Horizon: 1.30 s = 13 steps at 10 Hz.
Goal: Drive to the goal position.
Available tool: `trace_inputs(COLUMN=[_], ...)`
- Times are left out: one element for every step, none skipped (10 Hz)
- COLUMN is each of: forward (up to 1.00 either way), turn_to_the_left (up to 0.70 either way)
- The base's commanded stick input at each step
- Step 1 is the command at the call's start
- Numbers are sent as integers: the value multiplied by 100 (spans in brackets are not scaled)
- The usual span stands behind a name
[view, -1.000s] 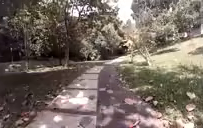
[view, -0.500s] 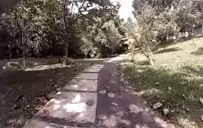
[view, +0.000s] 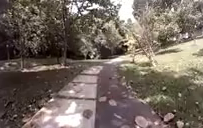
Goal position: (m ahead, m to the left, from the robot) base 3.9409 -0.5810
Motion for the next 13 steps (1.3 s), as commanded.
trace_inputs(forward=[45,45,45,45,45,45,45,45,45,45,45,45,45], turn_to_the_left=[0,0,0,0,0,0,0,0,0,0,0,0,0])
